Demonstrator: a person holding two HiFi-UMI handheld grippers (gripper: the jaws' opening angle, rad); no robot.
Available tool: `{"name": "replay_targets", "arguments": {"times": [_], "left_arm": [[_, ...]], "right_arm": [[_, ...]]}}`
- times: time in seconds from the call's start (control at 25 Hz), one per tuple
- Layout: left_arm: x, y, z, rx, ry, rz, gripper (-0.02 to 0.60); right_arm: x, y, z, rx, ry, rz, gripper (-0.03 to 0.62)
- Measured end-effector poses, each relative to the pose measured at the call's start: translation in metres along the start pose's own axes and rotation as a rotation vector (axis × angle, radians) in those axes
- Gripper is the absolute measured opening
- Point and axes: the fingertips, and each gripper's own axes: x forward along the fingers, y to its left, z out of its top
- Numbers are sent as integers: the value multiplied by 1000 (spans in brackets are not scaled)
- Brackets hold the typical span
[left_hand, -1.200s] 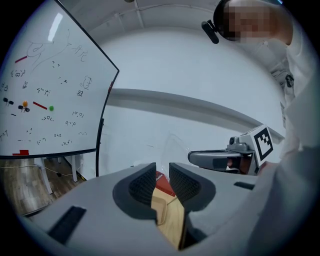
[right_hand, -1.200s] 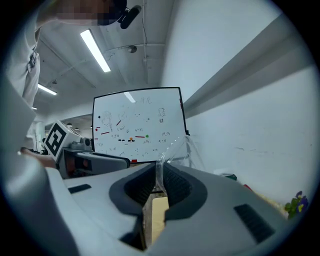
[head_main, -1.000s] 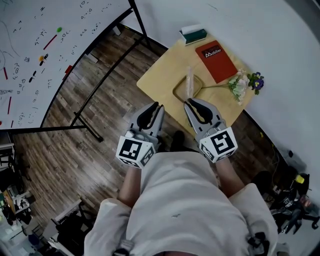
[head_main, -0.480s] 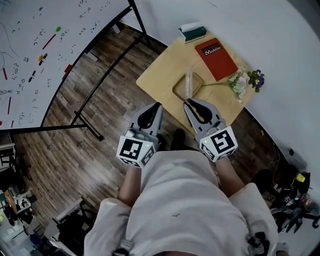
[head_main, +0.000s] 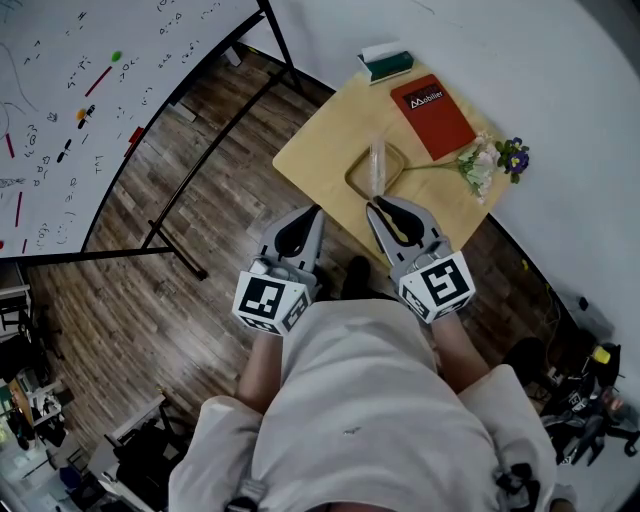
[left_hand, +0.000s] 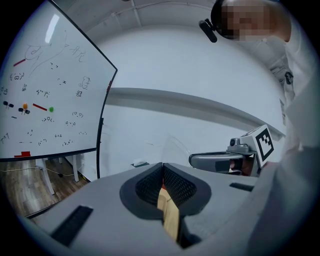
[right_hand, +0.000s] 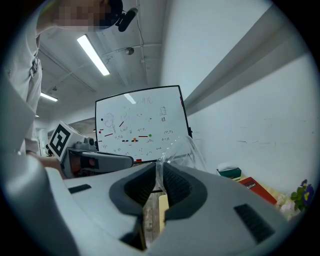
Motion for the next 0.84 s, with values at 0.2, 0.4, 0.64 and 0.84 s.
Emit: {"name": "replay_targets", "arguments": {"times": [0.2,0.4,0.64,0.84], "left_arm": [[-1,-1,-1,-1,2,0,5],[-1,-2,-2,-1,3,-3,5],[-1,-3,-2,-3,5,-6,5],[-3,-3,-2,-4,5,-6,5]], "right_arm": [[0,2,-1,-4,5,4,51],[0,3,-1,-8,6,8,51],[0,4,0,-9,6,11,51],[0,4,-1,-14,9,12,51]]}}
